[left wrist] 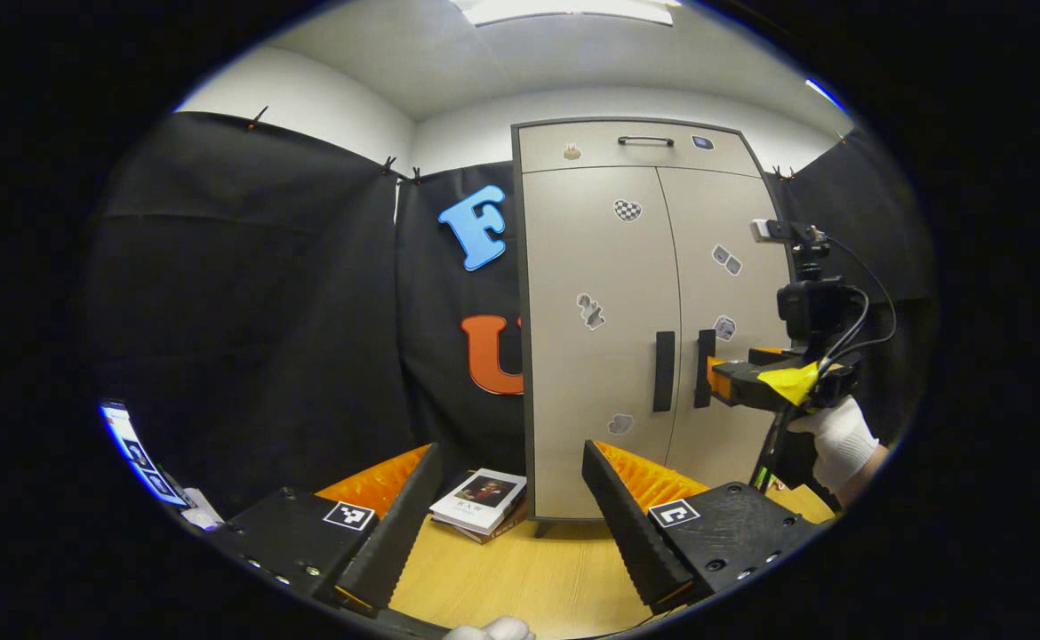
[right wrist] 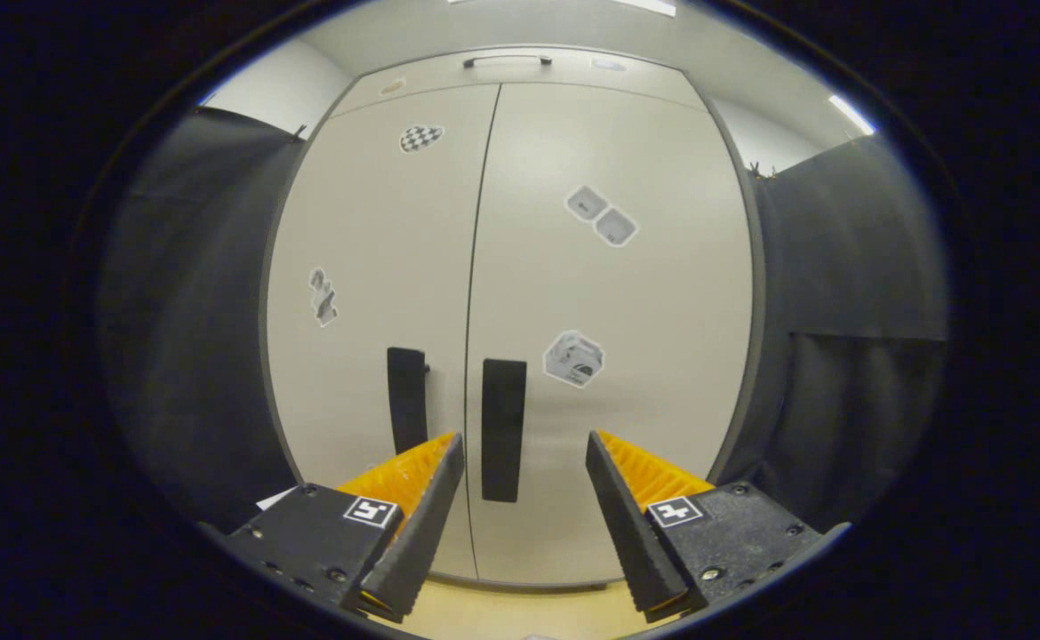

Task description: Open the right door of the double-door shoe cabinet with the right hand, and open the left door with the left hand.

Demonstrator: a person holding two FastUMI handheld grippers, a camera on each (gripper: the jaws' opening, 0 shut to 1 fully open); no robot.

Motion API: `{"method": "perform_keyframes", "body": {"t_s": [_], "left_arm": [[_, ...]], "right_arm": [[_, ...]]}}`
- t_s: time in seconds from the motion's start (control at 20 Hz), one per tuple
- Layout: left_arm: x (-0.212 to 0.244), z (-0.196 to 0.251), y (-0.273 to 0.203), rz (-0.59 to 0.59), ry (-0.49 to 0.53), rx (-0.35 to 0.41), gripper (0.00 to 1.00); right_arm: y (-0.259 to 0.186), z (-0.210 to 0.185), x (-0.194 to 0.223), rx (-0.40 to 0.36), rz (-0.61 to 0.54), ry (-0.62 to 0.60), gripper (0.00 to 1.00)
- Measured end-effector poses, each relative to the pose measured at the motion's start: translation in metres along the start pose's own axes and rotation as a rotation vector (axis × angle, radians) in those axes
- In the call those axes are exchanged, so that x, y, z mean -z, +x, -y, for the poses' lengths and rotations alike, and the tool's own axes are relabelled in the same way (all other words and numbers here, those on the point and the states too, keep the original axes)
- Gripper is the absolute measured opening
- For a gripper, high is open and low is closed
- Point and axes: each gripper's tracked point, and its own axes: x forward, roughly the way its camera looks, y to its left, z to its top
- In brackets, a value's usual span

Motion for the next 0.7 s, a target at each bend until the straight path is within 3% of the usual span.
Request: {"method": "perform_keyframes", "body": {"t_s": [0.2, 0.45, 0.6, 0.7], "left_arm": [[0.003, -0.002, 0.002, -0.013, -0.01, -0.038, 0.96], [0.005, -0.004, 0.005, -0.02, -0.011, -0.063, 0.96], [0.006, -0.006, 0.005, -0.023, -0.012, -0.071, 0.96], [0.008, -0.005, 0.005, -0.034, -0.019, -0.073, 0.96]], "right_arm": [[0.04, -0.005, 0.008, 0.014, -0.021, 0.012, 0.76], [0.057, -0.013, 0.016, 0.016, -0.043, 0.02, 0.59], [0.06, -0.012, 0.015, 0.037, -0.039, 0.04, 0.39], [0.06, -0.012, 0.016, 0.046, -0.04, 0.026, 0.37]]}}
